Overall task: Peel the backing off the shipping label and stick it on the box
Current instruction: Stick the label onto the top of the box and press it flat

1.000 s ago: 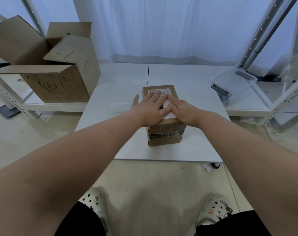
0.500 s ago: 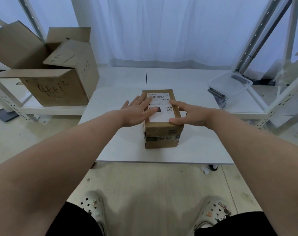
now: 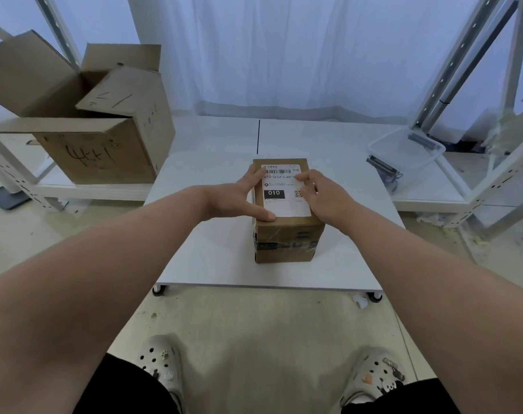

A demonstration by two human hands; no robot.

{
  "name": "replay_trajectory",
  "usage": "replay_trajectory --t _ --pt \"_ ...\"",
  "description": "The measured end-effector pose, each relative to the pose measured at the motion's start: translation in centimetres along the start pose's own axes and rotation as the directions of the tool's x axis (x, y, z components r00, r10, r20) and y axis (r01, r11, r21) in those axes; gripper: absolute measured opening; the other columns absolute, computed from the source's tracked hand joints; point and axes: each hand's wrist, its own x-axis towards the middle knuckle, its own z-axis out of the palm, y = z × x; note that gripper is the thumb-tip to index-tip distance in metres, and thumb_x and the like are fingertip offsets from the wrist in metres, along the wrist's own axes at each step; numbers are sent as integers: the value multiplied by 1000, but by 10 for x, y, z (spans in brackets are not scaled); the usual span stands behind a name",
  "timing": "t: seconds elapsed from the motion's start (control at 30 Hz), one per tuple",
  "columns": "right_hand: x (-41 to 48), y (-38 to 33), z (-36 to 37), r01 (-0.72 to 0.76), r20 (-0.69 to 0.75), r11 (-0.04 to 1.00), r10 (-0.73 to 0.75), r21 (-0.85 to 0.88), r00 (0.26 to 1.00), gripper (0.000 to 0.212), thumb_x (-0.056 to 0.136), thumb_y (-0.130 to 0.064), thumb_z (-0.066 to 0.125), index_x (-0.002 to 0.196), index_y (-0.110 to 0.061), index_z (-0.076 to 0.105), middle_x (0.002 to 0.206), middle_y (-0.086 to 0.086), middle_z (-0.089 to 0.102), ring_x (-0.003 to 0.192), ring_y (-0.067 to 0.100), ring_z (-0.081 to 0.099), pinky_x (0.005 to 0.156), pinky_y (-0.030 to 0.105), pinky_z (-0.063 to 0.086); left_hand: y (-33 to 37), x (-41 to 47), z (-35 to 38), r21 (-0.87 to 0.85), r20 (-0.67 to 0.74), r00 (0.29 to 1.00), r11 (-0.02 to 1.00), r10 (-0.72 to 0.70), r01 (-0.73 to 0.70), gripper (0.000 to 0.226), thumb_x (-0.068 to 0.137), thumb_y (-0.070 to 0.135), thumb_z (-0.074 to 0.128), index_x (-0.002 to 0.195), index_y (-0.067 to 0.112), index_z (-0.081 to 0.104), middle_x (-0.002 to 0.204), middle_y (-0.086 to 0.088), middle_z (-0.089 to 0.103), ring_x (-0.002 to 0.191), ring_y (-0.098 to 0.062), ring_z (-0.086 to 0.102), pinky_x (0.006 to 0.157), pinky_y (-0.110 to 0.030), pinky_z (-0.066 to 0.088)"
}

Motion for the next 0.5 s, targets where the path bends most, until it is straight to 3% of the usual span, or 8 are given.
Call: replay_trajectory --t 0.07,0.13,0.2,0.3,0.4,0.5 --pt "0 -2 4 19 -55 999 -17 34 998 54 96 -40 45 142 -22 24 137 2 47 104 19 52 81 24 46 2 3 1 -146 -35 998 987 56 -60 97 82 41 69 148 41 -3 155 12 17 139 -16 26 112 -30 28" --pt "1 -5 8 -38 -84 993 47 111 995 74 88 -47 56 145 -16 18 129 0 47 110 20 51 88 28 44 10 10 12 -339 -196 980 934 45 -110 66 93 36 54 146 29 15 136 7 43 118 -13 45 89 -16 41" --pt "5 -3 12 -128 -73 978 141 163 987 67 84 -49 61 134 -11 38 123 -1 55 104 19 56 87 32 51 15 20 25 -382 -389 920 918 -53 -109 57 91 43 52 138 20 29 129 2 50 113 -18 53 81 -23 49" --pt "10 1 14 -180 -75 955 203 236 976 46 86 -43 61 118 -11 57 111 6 64 96 24 63 79 34 56 10 30 36 -283 -478 875 957 -80 -67 59 88 44 57 136 19 34 127 -2 56 110 -23 59 91 -40 53" --pt "12 3 13 -188 -75 928 223 323 972 34 92 -31 55 119 -11 60 111 6 66 96 25 64 81 34 56 9 31 36 -300 -510 856 950 -86 -83 44 94 32 51 135 20 39 127 -2 58 109 -22 59 92 -38 53" --pt "13 3 13 -208 -88 908 255 364 963 21 95 -25 49 103 -12 63 104 5 66 93 25 64 83 34 56 10 29 36 -336 -525 848 934 -75 -125 36 99 25 41 135 21 42 123 1 59 107 -19 59 90 -34 53"
